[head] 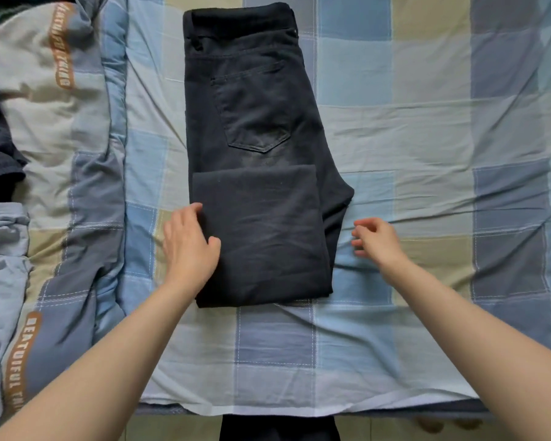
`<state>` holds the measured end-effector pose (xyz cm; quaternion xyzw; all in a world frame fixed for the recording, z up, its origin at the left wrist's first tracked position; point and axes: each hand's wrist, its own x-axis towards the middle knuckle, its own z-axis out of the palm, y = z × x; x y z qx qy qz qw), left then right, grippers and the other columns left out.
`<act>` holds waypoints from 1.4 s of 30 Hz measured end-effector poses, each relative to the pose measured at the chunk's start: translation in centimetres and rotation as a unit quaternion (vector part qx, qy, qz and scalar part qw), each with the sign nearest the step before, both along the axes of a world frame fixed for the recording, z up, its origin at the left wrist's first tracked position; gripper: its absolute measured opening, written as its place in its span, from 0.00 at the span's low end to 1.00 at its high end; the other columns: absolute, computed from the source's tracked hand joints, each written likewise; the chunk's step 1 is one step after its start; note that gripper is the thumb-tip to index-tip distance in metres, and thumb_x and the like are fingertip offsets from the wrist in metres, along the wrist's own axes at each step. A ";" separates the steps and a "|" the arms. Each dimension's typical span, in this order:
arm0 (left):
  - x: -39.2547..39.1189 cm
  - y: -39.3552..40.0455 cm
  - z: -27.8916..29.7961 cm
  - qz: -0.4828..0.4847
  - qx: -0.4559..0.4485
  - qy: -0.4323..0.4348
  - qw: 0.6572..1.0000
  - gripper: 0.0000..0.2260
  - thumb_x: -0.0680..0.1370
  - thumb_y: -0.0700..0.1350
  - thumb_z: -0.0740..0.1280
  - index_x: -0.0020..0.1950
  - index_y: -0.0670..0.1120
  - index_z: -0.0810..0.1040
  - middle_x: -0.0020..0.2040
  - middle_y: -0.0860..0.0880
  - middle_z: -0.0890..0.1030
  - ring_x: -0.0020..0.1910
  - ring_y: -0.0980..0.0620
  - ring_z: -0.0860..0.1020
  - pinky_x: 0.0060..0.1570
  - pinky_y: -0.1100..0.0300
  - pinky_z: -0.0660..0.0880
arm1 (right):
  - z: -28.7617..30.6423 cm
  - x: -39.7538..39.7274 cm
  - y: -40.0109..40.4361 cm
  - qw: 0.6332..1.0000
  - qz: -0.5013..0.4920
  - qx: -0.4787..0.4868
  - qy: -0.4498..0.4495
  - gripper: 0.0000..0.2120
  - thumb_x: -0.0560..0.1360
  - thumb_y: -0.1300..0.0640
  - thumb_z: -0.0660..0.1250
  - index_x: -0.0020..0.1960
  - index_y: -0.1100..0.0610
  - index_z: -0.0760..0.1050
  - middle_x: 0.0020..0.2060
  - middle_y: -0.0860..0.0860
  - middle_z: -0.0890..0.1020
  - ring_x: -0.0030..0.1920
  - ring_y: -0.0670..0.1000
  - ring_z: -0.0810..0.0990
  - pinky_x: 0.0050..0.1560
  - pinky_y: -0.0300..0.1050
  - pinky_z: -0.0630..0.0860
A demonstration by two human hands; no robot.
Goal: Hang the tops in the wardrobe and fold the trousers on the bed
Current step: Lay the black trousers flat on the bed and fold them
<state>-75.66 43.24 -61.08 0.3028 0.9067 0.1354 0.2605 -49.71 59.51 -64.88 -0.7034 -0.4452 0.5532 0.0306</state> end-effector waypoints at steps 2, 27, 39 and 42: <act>-0.3 4.2 -0.1 -0.081 0.050 0.001 0.995 0.25 0.74 0.39 0.68 0.71 0.42 0.68 0.67 0.43 0.72 0.67 0.41 0.67 0.68 0.50 0.63 | -0.4 -0.9 3.3 0.999 -0.005 0.042 -0.012 0.10 0.78 0.62 0.59 0.56 0.61 0.75 0.37 0.51 0.77 0.36 0.51 0.76 0.42 0.48 0.77; -0.9 7.1 8.4 -0.222 0.137 -0.164 0.951 0.04 0.71 0.48 0.75 0.44 0.54 0.82 0.41 0.57 0.78 0.44 0.60 0.76 0.61 0.40 0.68 | 2.6 -13.0 6.5 0.921 0.390 0.001 -0.023 0.28 0.80 0.38 0.53 0.55 0.61 0.79 0.46 0.56 0.83 0.42 0.50 0.78 0.39 0.41 0.71; -2.3 14.3 -4.7 -0.413 0.012 0.082 0.907 0.32 0.78 0.52 0.67 0.78 0.49 0.57 0.74 0.50 0.65 0.72 0.49 0.64 0.73 0.46 0.53 | 0.3 -9.3 9.1 0.984 0.132 -0.056 0.103 0.13 0.82 0.51 0.54 0.53 0.57 0.74 0.40 0.54 0.84 0.45 0.56 0.82 0.49 0.49 0.79; -4.8 12.0 -5.2 -0.383 0.087 0.079 0.916 0.35 0.74 0.48 0.72 0.78 0.48 0.60 0.75 0.49 0.66 0.72 0.48 0.66 0.71 0.45 0.57 | 0.4 -5.7 8.5 0.867 0.381 0.315 -0.057 0.22 0.73 0.71 0.55 0.65 0.60 0.69 0.58 0.57 0.78 0.59 0.57 0.76 0.61 0.48 0.72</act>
